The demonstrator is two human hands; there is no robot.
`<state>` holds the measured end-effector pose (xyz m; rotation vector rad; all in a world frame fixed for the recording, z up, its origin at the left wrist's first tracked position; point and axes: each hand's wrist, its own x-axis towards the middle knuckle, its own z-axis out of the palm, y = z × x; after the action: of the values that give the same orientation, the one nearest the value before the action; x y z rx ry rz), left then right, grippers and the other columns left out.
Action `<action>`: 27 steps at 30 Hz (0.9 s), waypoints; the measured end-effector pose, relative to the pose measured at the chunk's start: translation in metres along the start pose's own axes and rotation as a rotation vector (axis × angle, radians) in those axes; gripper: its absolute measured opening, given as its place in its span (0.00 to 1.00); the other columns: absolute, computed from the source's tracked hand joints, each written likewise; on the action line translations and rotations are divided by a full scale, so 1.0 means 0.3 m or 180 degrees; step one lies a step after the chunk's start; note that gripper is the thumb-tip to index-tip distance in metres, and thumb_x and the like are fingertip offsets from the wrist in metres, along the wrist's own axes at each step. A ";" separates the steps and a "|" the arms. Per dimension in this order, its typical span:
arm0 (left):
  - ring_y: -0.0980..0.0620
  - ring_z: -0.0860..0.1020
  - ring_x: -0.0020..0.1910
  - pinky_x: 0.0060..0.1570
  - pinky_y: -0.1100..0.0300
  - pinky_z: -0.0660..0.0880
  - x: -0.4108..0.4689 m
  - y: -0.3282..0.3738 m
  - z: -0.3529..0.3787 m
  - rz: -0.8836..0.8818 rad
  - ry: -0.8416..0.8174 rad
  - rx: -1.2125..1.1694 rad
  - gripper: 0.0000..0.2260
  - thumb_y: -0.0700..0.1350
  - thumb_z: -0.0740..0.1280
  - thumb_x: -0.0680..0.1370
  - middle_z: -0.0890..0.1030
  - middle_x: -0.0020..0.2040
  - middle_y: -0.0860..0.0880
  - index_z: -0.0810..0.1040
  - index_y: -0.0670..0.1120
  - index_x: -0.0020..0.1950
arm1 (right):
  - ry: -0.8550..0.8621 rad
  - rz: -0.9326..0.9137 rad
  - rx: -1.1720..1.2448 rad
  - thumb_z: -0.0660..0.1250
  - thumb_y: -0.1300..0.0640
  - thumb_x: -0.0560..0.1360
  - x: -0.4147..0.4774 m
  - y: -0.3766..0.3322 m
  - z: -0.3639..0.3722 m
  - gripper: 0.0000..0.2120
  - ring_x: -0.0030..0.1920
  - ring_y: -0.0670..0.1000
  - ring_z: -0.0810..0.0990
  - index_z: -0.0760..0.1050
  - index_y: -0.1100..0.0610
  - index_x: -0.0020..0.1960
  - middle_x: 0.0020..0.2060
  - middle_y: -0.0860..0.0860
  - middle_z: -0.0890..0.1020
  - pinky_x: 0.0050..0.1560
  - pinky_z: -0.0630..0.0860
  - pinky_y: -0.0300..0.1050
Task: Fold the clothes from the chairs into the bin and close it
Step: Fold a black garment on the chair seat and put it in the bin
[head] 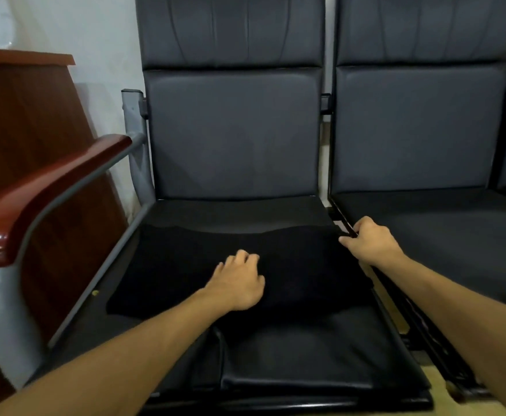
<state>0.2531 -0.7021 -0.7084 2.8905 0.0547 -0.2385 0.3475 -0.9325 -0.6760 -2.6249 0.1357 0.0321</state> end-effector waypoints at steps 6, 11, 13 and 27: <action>0.47 0.40 0.78 0.74 0.38 0.44 -0.076 0.061 0.073 -0.0130 -0.1231 0.0112 0.29 0.43 0.52 0.82 0.40 0.79 0.54 0.42 0.54 0.79 | -0.0203 0.0207 0.0002 0.69 0.45 0.74 -0.123 0.095 0.016 0.21 0.53 0.55 0.78 0.72 0.58 0.60 0.55 0.55 0.78 0.55 0.78 0.52; 0.46 0.52 0.78 0.76 0.48 0.53 -0.123 -0.018 -0.017 -0.0079 -0.1547 -0.0113 0.30 0.37 0.53 0.78 0.51 0.79 0.52 0.53 0.55 0.79 | -0.0193 -0.0004 0.0229 0.67 0.49 0.77 -0.161 0.109 0.017 0.13 0.52 0.56 0.79 0.78 0.60 0.51 0.50 0.55 0.80 0.53 0.78 0.50; 0.46 0.59 0.75 0.74 0.50 0.57 -0.137 -0.039 -0.043 -0.0135 -0.1468 -0.0182 0.29 0.37 0.54 0.76 0.58 0.77 0.51 0.60 0.55 0.77 | -0.0164 -0.0096 0.0351 0.65 0.49 0.78 -0.165 0.099 0.018 0.13 0.52 0.56 0.79 0.80 0.59 0.50 0.50 0.55 0.81 0.53 0.77 0.49; 0.49 0.44 0.78 0.76 0.47 0.45 -0.086 0.218 0.096 0.0720 -0.0831 -0.0230 0.27 0.57 0.53 0.83 0.45 0.80 0.52 0.48 0.54 0.80 | 0.0197 -0.0068 0.0354 0.65 0.50 0.78 -0.111 0.032 0.057 0.14 0.49 0.55 0.79 0.76 0.61 0.53 0.48 0.55 0.81 0.50 0.77 0.50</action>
<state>0.2267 -0.7730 -0.7165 2.7377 -0.3005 -0.5546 0.3135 -0.9294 -0.6940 -2.5169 0.1270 -0.0626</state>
